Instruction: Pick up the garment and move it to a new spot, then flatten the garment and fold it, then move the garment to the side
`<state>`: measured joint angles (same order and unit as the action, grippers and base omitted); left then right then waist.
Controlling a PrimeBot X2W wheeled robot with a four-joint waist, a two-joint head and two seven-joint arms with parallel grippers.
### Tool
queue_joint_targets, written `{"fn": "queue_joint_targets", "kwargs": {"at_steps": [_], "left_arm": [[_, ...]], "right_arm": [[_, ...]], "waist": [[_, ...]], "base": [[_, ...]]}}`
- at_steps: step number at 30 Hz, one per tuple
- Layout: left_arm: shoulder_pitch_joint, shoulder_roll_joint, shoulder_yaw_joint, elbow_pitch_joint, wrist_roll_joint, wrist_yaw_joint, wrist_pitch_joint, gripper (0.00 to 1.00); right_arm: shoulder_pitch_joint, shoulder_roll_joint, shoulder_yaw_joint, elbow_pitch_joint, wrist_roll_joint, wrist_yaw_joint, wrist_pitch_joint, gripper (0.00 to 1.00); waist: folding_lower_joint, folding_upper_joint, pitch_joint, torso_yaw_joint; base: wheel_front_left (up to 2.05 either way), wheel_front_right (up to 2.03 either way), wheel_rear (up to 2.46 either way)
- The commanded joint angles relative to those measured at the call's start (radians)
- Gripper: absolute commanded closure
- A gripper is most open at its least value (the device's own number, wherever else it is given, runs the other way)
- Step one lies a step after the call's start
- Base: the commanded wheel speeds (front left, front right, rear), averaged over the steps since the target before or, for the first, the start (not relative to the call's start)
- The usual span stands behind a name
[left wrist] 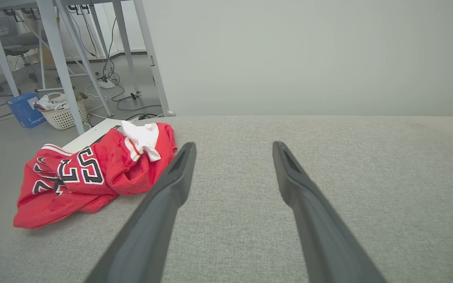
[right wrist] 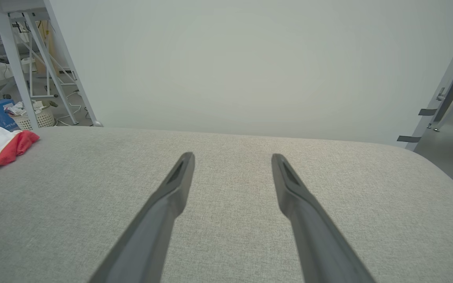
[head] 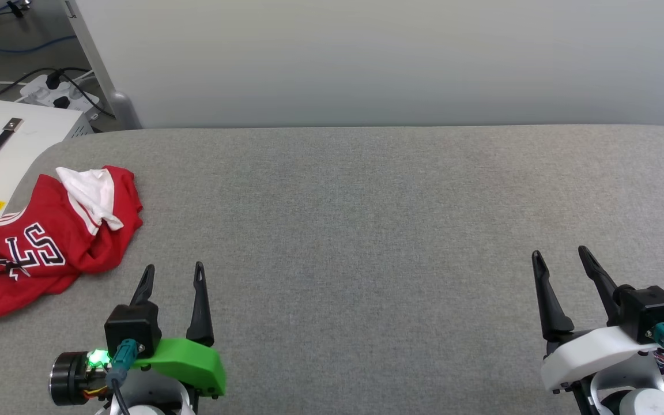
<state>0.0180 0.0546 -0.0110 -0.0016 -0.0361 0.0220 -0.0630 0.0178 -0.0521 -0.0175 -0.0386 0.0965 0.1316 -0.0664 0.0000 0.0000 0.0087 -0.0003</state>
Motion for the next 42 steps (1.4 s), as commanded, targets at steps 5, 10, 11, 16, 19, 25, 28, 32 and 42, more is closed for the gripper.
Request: {"fn": "queue_joint_targets", "kwargs": {"at_steps": [5, 10, 11, 16, 19, 25, 28, 32, 42], "left_arm": [[-0.014, -0.001, -0.002, 0.000, -0.013, 0.008, -0.021, 0.00], [-0.014, -0.002, -0.003, 0.002, -0.019, 0.011, -0.031, 0.00], [-0.015, -0.002, -0.004, 0.003, -0.019, 0.011, -0.033, 0.00], [-0.016, -0.002, -0.005, 0.006, -0.023, 0.014, -0.043, 0.00], [-0.016, -0.002, -0.006, 0.008, -0.025, 0.016, -0.050, 0.00], [-0.018, -0.002, -0.008, 0.012, -0.029, 0.021, -0.062, 0.00], [-0.018, -0.002, -0.009, 0.013, -0.030, 0.022, -0.069, 0.00], [-0.019, -0.002, -0.011, 0.014, -0.032, 0.023, -0.077, 0.00], [-0.017, -0.003, -0.012, 0.020, -0.037, 0.029, -0.098, 0.00]], "right_arm": [[0.009, 0.001, -0.004, -0.012, 0.020, 0.000, -0.020, 0.00], [0.012, 0.001, -0.002, -0.015, 0.024, 0.000, -0.030, 0.00], [0.012, 0.001, -0.001, -0.016, 0.023, 0.000, -0.032, 0.00], [0.015, 0.001, 0.000, -0.018, 0.029, 0.000, -0.042, 0.00], [0.018, 0.001, 0.002, -0.019, 0.028, 0.000, -0.048, 0.00], [0.022, 0.001, 0.007, -0.021, 0.030, 0.000, -0.061, 0.00], [0.025, 0.001, 0.011, -0.021, 0.029, 0.000, -0.067, 0.00], [0.028, 0.001, 0.013, -0.019, 0.030, -0.001, -0.075, 0.00], [0.036, 0.001, 0.014, -0.021, 0.043, -0.001, -0.095, 0.00]], "waist": [[0.0000, 0.0000, 0.002, 0.001], [0.0000, 0.0000, 0.003, 0.001], [0.0000, 0.0000, 0.003, 0.002], [0.0000, 0.0000, 0.005, 0.002], [0.0000, 0.0000, 0.006, 0.003], [0.0000, 0.0000, 0.007, 0.003], [0.0000, 0.0000, 0.008, 0.003], [0.0000, 0.0000, 0.010, 0.004], [0.0000, 0.0000, 0.015, 0.006]], "base": [[0.00, 0.00, 0.00], [0.00, 0.00, 0.00], [0.00, 0.00, 0.00], [0.00, 0.00, 0.00], [0.00, 0.00, 0.00], [0.00, 0.00, 0.00], [0.00, 0.00, 0.00], [0.00, 0.00, 0.00], [0.00, 0.00, 0.00]]}}
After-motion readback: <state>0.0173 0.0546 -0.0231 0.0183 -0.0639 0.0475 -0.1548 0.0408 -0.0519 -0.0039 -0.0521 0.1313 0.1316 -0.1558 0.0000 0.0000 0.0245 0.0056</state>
